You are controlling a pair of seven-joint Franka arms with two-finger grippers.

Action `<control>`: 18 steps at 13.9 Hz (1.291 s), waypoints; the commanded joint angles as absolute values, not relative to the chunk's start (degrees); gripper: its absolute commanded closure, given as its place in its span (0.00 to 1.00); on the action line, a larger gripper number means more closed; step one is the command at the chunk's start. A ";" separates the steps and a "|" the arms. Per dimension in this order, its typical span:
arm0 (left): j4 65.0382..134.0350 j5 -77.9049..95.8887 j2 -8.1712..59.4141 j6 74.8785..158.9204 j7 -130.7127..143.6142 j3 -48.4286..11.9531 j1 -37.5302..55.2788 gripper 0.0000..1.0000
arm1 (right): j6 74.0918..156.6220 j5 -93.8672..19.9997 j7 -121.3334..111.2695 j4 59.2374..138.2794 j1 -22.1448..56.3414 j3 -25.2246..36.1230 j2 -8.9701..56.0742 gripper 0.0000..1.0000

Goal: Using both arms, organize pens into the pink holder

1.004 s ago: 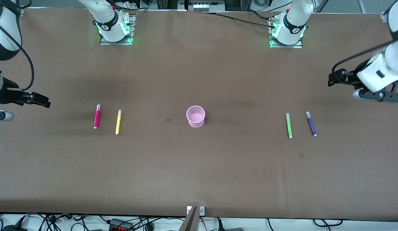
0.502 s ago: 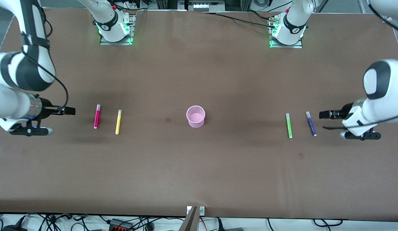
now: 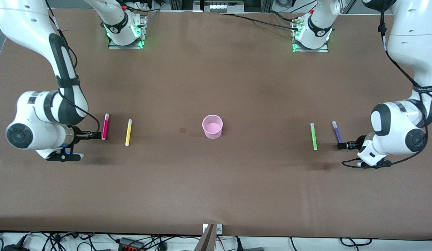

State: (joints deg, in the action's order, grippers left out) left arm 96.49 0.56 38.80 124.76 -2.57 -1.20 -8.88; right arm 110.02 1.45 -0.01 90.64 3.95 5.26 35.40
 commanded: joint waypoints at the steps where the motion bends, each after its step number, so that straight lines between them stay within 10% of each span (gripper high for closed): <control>1: 100.27 -0.44 37.61 128.30 -2.55 -1.76 -9.05 0.09 | 111.88 1.58 -0.09 90.09 4.74 5.19 37.79 0.00; 11: 101.43 0.17 38.76 130.25 -2.90 -3.60 -11.78 0.94 | 113.20 -1.14 -0.44 92.20 4.92 5.19 41.13 0.00; 18: 98.80 0.26 34.11 122.29 -7.19 -7.98 -11.69 0.99 | 113.29 -1.58 -1.14 92.20 4.22 5.27 42.10 0.23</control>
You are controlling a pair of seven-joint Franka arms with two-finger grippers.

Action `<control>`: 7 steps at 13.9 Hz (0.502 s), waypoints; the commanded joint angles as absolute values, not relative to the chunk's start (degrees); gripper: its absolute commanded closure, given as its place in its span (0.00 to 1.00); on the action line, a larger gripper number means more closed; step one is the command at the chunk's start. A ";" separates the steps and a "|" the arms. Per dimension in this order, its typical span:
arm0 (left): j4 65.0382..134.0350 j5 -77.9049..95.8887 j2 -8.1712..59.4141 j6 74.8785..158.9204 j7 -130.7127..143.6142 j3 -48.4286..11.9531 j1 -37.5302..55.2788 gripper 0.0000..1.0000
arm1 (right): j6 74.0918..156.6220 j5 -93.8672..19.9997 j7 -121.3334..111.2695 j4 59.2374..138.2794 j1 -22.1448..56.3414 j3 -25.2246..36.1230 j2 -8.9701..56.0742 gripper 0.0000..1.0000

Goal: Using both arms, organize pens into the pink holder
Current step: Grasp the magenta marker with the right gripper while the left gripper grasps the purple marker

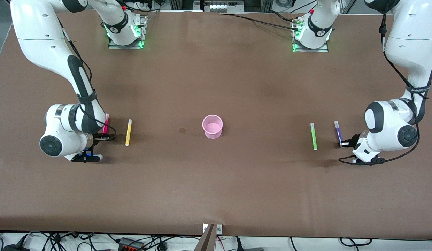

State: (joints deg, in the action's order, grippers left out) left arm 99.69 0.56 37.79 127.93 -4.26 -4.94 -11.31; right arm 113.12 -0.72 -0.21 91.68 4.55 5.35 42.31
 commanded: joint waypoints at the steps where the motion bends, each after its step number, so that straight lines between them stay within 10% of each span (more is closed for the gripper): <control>1: 97.75 0.26 33.93 120.25 -8.69 -10.35 -12.12 0.99 | 113.29 -1.58 -1.14 92.20 4.13 5.27 42.10 0.27; 7: 92.91 5.80 33.13 120.41 -29.61 -30.81 -18.72 0.99 | 113.20 -1.58 -1.67 92.20 3.96 5.27 42.19 0.49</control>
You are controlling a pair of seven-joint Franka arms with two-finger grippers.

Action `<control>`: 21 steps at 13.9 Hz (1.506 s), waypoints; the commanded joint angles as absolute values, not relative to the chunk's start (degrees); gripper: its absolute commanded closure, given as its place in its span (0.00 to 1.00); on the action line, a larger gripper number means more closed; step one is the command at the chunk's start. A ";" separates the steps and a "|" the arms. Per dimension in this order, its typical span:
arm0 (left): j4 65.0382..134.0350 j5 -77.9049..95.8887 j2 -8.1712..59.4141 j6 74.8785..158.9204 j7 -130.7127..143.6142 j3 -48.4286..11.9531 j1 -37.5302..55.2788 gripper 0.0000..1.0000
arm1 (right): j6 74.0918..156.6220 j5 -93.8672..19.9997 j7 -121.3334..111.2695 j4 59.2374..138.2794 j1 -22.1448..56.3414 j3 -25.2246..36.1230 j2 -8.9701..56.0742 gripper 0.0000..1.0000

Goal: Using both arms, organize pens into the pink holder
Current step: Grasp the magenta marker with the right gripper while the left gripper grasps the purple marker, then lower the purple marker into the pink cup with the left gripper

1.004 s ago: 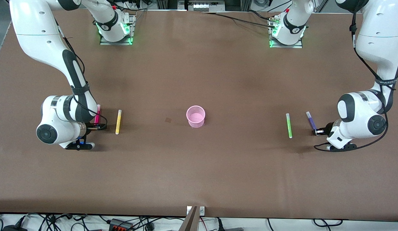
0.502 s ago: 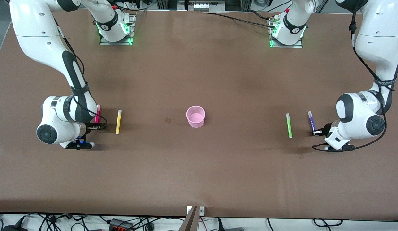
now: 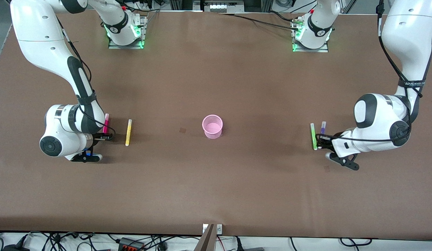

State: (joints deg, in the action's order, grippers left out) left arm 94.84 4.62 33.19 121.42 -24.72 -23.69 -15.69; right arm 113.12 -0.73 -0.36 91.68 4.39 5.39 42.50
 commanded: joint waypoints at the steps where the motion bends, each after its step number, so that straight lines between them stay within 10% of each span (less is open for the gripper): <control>1: 92.55 5.80 33.13 120.50 -29.71 -33.89 -18.37 0.99 | 113.20 -1.58 -2.28 92.20 3.87 5.27 42.45 0.51; 7: 89.83 6.33 36.65 121.55 -31.20 -45.44 -12.59 0.99 | 112.85 -1.76 -3.08 91.93 3.16 5.27 42.54 0.65; 12: 90.62 6.42 42.62 145.42 -42.80 -45.18 -0.29 0.99 | 113.12 -1.85 -3.08 91.93 3.25 5.27 42.71 0.73; 15: 90.62 5.71 42.54 148.35 -46.12 -45.18 0.88 1.00 | 112.76 -1.76 -4.04 91.67 3.60 5.19 42.45 1.00; 21: 92.55 6.06 45.26 158.29 -55.37 -45.00 3.51 1.00 | 106.89 -1.93 -11.75 83.34 4.74 4.84 40.00 1.00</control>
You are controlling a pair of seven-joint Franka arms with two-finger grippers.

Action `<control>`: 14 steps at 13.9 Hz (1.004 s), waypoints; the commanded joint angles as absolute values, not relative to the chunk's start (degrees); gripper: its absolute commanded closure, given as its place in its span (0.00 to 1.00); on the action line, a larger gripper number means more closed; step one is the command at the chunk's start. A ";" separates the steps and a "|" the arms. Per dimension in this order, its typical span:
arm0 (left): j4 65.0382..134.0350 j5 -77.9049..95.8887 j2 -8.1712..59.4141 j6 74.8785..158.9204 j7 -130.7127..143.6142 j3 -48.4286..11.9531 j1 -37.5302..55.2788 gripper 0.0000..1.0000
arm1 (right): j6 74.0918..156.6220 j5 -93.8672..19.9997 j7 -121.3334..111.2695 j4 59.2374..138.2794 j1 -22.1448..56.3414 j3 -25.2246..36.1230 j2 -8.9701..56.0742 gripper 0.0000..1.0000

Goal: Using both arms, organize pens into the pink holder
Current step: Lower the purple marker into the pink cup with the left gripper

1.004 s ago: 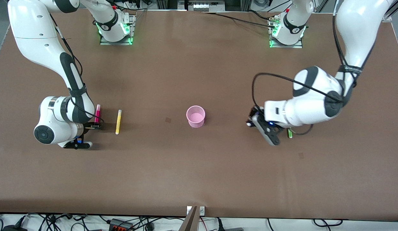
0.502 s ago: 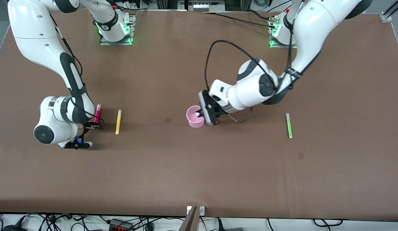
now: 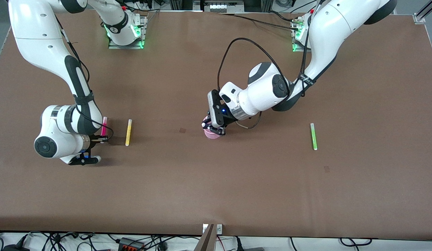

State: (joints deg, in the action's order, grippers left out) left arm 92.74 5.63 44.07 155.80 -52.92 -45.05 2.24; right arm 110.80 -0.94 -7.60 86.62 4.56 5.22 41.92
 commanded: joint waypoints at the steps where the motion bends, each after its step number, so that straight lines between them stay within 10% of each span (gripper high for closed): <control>1: 92.55 6.06 45.35 158.29 -55.37 -45.00 3.60 1.00 | 105.74 -2.11 -13.69 82.10 4.75 4.31 38.60 1.00; 11: 94.74 5.80 45.26 158.29 -57.65 -44.83 3.78 1.00 | 106.08 -13.36 -42.15 81.30 4.66 -4.75 29.97 1.00; 12: 95.09 5.80 45.26 158.20 -59.31 -44.74 3.52 0.83 | 106.17 -13.45 -44.97 81.30 4.83 -4.92 29.88 1.00; 13: 95.36 5.80 45.26 158.12 -61.24 -44.65 3.34 0.01 | 106.26 -13.53 -46.74 81.30 4.83 -5.70 29.80 1.00; 14: 95.54 5.80 45.26 158.12 -62.04 -44.65 2.90 0.00 | 106.35 -13.54 -48.50 81.30 4.83 -6.32 29.71 1.00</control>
